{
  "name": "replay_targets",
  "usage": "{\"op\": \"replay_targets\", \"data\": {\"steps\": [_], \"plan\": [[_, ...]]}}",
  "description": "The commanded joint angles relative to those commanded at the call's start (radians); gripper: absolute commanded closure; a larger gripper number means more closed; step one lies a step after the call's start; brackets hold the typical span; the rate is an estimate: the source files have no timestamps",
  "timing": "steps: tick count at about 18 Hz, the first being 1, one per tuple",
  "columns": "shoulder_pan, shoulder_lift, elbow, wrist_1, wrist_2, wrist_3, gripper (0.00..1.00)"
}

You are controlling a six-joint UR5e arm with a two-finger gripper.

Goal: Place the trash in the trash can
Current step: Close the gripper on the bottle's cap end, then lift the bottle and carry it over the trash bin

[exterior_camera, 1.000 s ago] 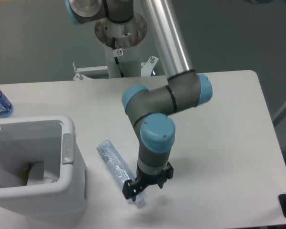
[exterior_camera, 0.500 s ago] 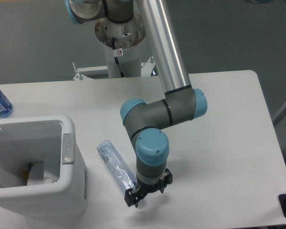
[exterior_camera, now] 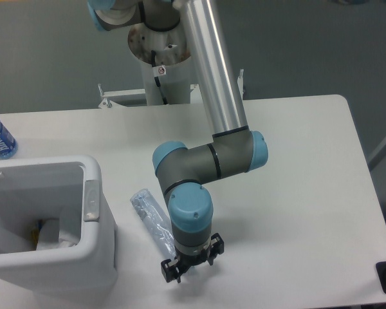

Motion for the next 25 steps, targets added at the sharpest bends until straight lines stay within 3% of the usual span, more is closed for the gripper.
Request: {"op": "replay_targets", "data": {"steps": [3,7,11,20,25], "plan": [[-0.002,0.000,0.000,0.000,0.006,0.000,0.24],[0.000,0.005,-0.005,-0.003,0.008,-0.002,0.51],[-0.002,0.006,-0.008,-0.005,0.008,-0.002,0.63],[-0.002,0.018,-0.011,-0.003,0.006,0.001,0.71],[0.037,0.103,0.005,0.009,-0.005,0.018,0.75]]}}
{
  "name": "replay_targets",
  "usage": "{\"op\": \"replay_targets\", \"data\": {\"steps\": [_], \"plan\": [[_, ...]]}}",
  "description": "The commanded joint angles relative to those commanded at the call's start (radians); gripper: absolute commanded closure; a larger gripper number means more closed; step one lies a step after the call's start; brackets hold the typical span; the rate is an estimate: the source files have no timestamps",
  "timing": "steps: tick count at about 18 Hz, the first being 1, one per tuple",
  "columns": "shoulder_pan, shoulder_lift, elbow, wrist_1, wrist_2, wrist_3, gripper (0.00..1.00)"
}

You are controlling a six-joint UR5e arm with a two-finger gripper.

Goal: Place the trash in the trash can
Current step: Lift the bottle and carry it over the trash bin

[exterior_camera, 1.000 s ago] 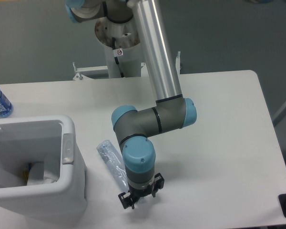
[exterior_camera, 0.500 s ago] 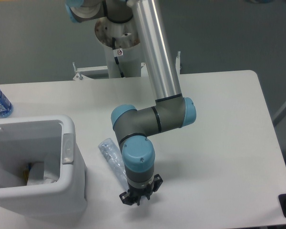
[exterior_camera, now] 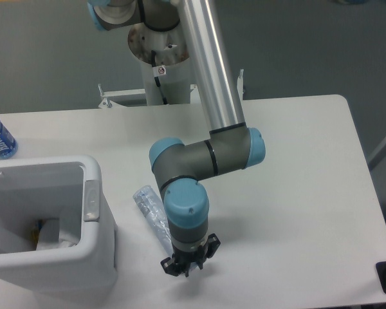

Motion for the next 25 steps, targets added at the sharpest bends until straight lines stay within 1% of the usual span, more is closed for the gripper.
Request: {"op": "replay_targets", "data": {"steps": [2,3,5,6,8,11,12,14,17,20,21,23,25], "plan": [[0.031,0.028,0.021,0.017,-0.014,0.002,0.75],[0.041,0.034,0.043,0.020,-0.024,0.002,0.75],[0.058,0.051,0.090,0.023,-0.047,0.000,0.75],[0.069,0.060,0.124,0.023,-0.061,-0.005,0.75],[0.089,0.080,0.181,0.023,-0.112,-0.018,0.75],[0.121,0.124,0.225,0.026,-0.178,-0.031,0.75],[0.130,0.143,0.236,0.038,-0.192,-0.032,0.75],[0.146,0.176,0.252,0.064,-0.206,-0.032,0.75],[0.144,0.226,0.259,0.083,-0.206,-0.032,0.75],[0.137,0.253,0.259,0.107,-0.206,-0.032,0.75],[0.134,0.258,0.259,0.124,-0.206,-0.031,0.75],[0.093,0.262,0.265,0.156,-0.204,-0.026,0.75],[0.057,0.281,0.264,0.161,-0.204,-0.028,0.75]]}}
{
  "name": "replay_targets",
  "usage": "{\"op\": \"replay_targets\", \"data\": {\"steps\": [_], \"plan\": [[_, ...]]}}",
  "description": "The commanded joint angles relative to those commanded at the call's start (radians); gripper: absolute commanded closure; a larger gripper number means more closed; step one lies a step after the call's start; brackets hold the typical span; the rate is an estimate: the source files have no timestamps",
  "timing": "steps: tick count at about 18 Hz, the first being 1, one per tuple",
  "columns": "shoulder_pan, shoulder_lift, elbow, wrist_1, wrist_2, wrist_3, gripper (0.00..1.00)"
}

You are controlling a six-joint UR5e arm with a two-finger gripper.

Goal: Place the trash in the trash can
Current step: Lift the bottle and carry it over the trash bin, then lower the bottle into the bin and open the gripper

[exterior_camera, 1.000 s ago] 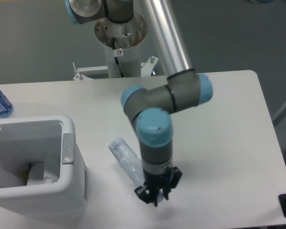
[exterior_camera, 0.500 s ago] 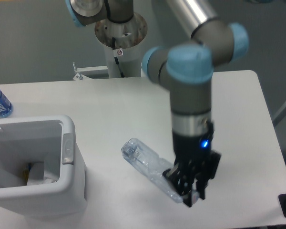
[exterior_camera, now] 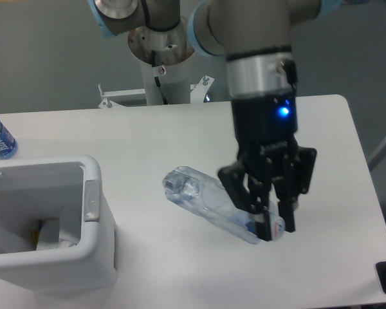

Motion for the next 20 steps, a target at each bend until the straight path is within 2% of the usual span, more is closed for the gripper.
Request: {"op": "replay_targets", "data": {"steps": [8,14,20], "plan": [[-0.167,0.029,-0.015,0.000,0.009,-0.002,0.75],[-0.252,0.014,-0.015,0.000,0.012,0.003,0.75],[-0.295,-0.043,-0.020,0.005,0.012,0.058,0.75]]}}
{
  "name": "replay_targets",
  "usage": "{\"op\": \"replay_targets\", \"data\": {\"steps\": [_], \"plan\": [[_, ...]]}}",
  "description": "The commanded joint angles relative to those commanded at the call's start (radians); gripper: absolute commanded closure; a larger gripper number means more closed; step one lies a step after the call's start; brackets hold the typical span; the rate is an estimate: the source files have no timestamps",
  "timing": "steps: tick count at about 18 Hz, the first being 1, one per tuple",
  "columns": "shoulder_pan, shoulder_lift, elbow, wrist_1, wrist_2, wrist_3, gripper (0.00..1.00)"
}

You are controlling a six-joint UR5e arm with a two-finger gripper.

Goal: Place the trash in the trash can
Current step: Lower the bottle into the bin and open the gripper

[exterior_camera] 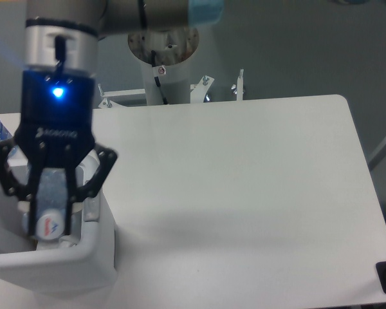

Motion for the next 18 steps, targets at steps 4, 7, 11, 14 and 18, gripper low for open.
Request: {"op": "replay_targets", "data": {"steps": [4,7,11,14,18], "plan": [[-0.021,-0.028,-0.002,0.000,-0.002,0.006,0.75],[-0.035,-0.037,-0.015,0.000,-0.002,0.012,0.72],[-0.037,-0.040,-0.020,0.000,-0.003,0.051,0.22],[-0.037,-0.034,-0.029,0.000,-0.002,0.089,0.00],[-0.035,-0.022,-0.040,0.000,-0.002,0.091,0.00]]}}
